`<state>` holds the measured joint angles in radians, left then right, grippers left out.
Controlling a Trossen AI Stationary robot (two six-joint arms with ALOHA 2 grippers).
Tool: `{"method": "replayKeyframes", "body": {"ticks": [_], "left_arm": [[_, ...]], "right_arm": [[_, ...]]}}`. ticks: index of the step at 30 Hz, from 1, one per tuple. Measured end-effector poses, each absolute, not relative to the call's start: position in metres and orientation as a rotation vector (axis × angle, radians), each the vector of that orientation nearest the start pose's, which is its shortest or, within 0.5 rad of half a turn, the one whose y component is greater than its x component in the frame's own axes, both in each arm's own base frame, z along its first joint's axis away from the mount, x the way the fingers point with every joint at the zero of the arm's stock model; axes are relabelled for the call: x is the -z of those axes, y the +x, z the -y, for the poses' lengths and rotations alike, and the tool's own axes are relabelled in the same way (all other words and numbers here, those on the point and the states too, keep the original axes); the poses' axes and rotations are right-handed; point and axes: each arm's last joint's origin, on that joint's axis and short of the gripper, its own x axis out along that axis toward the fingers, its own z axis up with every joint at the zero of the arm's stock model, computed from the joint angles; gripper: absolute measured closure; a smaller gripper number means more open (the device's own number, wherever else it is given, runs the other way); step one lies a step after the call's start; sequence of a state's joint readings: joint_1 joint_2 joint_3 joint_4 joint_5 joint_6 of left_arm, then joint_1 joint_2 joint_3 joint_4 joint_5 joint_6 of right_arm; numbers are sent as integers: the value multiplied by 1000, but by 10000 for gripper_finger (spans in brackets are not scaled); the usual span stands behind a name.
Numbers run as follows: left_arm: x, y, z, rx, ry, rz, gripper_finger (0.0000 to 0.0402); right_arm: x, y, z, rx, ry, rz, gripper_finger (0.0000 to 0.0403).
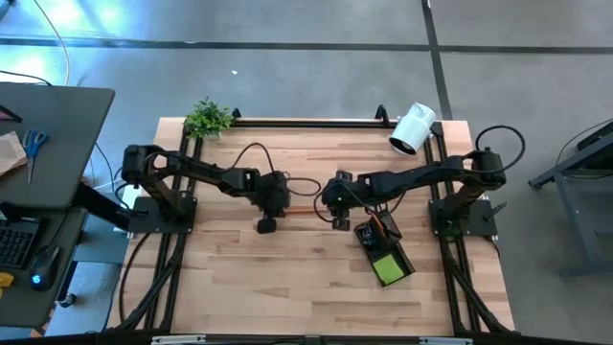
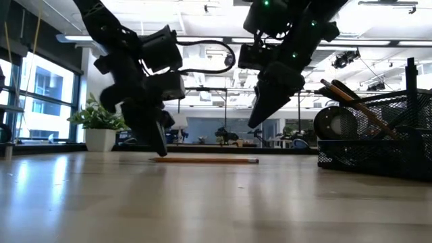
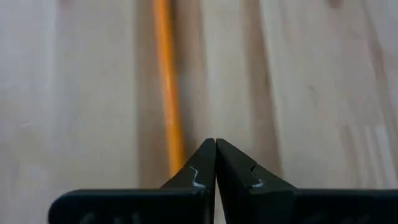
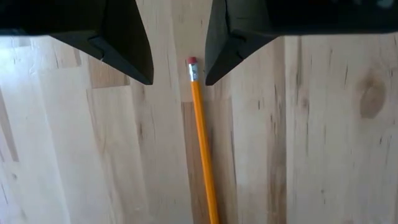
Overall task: Pick and place office supplies into organizer
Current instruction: Put the orange pencil into the black desk organizer
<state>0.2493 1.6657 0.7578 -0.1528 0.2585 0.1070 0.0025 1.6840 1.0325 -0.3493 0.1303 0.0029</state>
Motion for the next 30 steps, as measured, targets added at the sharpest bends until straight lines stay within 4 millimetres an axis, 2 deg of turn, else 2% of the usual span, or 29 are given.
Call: {"method": "replayKeyframes", "body": {"ticks": [3,9,16,22,26,30], "left_arm": [[-126,283,-57,88,-109,-1041,401],[-131,289,-46,4,67,-1085,389],[-153,302,-44,-47,112,-1134,298],[-151,299,-44,-60,73,-1186,238],[-147,300,-44,-80,40,-1204,230],[-147,300,-45,-97,22,-1202,241]], "right_arm": [[-184,334,3,118,-64,-991,265],[-185,335,3,117,-62,-980,265],[-184,334,2,100,-51,-987,265],[-184,334,-5,89,-47,-983,265],[-184,334,-10,87,-62,-981,265],[-185,335,-10,100,-73,-976,265]]}}
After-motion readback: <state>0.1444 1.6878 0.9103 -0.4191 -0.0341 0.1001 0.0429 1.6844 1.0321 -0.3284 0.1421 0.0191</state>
